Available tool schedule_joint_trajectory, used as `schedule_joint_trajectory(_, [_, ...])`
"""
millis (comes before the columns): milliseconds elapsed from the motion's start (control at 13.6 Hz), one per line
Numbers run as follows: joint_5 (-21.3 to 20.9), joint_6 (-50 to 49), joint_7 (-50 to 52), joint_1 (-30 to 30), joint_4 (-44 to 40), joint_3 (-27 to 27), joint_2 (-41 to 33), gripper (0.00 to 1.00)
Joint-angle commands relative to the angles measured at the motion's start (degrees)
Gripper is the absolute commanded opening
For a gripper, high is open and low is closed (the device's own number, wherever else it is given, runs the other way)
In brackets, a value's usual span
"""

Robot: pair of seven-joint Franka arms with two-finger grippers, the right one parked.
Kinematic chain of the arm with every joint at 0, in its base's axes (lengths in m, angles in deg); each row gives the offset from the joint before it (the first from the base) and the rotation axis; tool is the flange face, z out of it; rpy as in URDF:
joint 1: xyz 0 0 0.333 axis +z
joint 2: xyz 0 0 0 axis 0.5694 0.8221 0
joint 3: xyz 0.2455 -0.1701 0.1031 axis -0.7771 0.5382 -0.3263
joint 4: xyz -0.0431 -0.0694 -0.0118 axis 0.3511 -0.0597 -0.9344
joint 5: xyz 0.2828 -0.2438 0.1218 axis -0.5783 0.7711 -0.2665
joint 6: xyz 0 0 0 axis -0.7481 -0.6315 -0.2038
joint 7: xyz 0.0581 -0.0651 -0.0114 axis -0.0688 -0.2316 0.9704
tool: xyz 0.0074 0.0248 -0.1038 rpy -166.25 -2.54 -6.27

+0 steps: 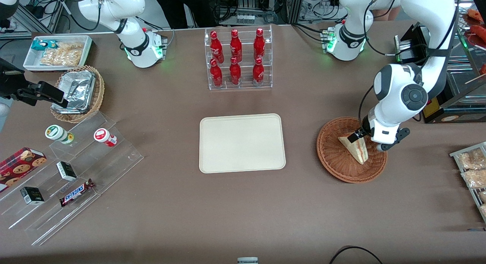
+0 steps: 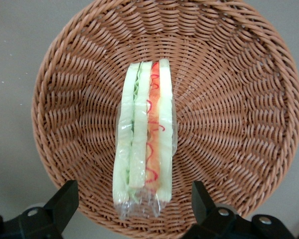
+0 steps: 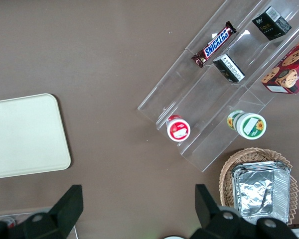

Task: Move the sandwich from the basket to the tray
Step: 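Lower the open left gripper around the sandwich and close it, then lift the sandwich and carry it with the left gripper over the tray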

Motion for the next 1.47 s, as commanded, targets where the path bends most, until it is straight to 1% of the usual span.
schedule_joint_trajectory(0, [0.7,3.4,1.2,0.3,-0.3,0.3,2.4,1.00])
schedule_joint_trajectory(147, [0.7,4.5,1.2,0.4,-0.3,0.2,3.9,1.00])
schedule_joint_trajectory(220, [0.7,5.1,1.2,0.5,-0.3,0.3,4.3,0.96])
schedule_joint_trajectory(294, [0.8,5.3,1.3,0.5,-0.3,0.3,4.6,0.84])
schedule_joint_trajectory(367, [1.2,5.3,2.3,0.5,-0.3,0.3,4.7,0.64])
schedule_joint_trajectory(440, [1.4,5.2,4.0,0.4,-0.3,0.3,4.7,0.41])
schedule_joint_trajectory(514, [1.4,5.1,4.5,0.3,-0.3,0.3,4.7,0.15])
schedule_joint_trajectory(587, [1.4,4.8,4.0,0.4,-0.4,0.3,4.5,0.08])
schedule_joint_trajectory(734, [1.3,4.2,3.5,0.3,-1.4,0.3,4.1,0.05])
schedule_joint_trajectory(881, [1.0,0.5,3.1,0.0,-3.8,0.3,3.4,0.03])
schedule_joint_trajectory(1174, [1.0,-10.4,-9.8,-1.5,-9.5,0.8,2.3,0.02])
schedule_joint_trajectory(1394, [1.0,-15.0,-18.2,-6.0,-14.0,0.9,4.1,0.02])
